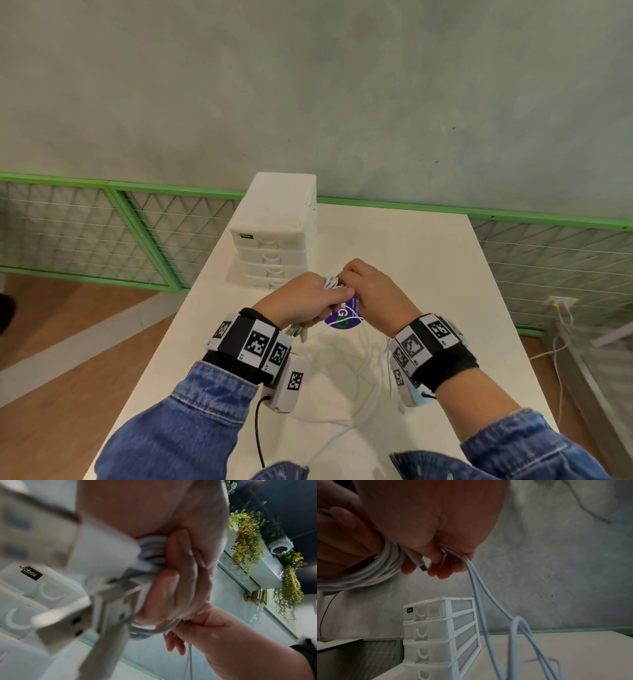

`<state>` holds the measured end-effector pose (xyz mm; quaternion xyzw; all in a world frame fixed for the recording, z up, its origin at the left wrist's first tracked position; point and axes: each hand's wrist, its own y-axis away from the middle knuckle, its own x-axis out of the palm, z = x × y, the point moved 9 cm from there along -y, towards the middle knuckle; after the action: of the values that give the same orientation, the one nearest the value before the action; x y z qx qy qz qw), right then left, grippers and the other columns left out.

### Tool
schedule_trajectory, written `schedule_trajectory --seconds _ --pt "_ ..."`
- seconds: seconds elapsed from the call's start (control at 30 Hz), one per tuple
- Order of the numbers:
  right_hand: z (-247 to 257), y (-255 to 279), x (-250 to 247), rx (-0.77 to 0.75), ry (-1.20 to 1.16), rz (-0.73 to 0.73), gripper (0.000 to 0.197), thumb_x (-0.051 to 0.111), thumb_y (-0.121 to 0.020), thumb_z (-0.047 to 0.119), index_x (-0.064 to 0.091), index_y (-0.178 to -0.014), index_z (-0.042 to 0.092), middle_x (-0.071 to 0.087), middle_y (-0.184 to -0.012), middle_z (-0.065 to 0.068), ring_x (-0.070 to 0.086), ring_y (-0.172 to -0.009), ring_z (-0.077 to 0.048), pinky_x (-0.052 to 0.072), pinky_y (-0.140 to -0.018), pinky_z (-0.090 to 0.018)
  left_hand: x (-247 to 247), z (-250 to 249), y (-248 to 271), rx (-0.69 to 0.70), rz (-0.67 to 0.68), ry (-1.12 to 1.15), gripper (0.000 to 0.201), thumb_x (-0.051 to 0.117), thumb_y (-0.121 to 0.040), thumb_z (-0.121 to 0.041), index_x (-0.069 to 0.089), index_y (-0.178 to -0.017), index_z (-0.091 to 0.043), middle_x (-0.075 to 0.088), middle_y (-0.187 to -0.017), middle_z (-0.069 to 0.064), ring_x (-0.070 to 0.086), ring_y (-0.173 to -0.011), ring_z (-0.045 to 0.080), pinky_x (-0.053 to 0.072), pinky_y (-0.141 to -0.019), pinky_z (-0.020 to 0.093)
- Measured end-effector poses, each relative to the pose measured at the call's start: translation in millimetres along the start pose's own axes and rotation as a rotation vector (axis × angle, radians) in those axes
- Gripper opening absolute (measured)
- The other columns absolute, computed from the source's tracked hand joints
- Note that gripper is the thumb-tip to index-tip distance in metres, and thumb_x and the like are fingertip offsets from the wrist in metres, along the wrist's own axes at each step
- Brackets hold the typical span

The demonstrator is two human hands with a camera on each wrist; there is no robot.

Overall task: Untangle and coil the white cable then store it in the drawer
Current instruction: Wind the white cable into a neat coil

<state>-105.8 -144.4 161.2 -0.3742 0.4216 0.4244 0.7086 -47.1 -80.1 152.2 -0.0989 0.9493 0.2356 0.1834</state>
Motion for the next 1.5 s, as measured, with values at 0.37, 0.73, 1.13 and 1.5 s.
schedule_trajectory --seconds 0.37,0.73,1.13,1.5 --pt "-7 1 8 0.071 -0.115 0.019 0.028 0.044 -0.078 -0.011 0.062 -0.095 0.001 0.061 -0.1 -0.012 0.052 -0.081 -0.027 0.031 -0.068 -0.024 8 8 7 -0.111 0.063 -0.036 0.049 0.043 -0.089 -0.055 0.049 -0.06 -0.016 0.034 -0.04 -0.005 0.026 -0.037 0.013 0.023 -0.042 0.019" --pt "-39 11 -12 0.216 -0.413 -0.183 0.028 0.054 -0.082 0.0 0.069 -0.097 0.018 0.067 -0.093 0.001 0.061 -0.076 -0.009 0.052 -0.075 -0.027 -6 12 5 -0.042 0.003 0.049 0.038 0.048 -0.091 -0.036 0.046 -0.059 -0.014 0.031 -0.039 -0.003 0.022 -0.035 0.013 0.02 -0.039 0.018" --pt "-22 1 1 0.172 -0.388 -0.084 0.031 0.04 -0.086 -0.003 0.057 -0.104 0.015 0.061 -0.074 -0.004 0.056 -0.066 -0.026 0.044 -0.064 -0.036 5 -17 12 0.124 0.137 0.197 0.045 0.046 -0.093 -0.045 0.048 -0.06 -0.015 0.023 -0.043 -0.002 0.016 -0.043 0.016 0.02 -0.04 0.019" --pt "-21 -4 10 0.28 -0.548 -0.034 0.028 0.044 -0.086 -0.003 0.054 -0.089 0.023 0.064 -0.077 -0.017 0.06 -0.073 -0.034 0.047 -0.069 -0.038 5 -38 5 0.288 0.193 0.518 0.047 0.042 -0.094 -0.043 0.046 -0.058 -0.014 0.02 -0.036 -0.004 0.013 -0.032 0.012 0.015 -0.041 0.025"
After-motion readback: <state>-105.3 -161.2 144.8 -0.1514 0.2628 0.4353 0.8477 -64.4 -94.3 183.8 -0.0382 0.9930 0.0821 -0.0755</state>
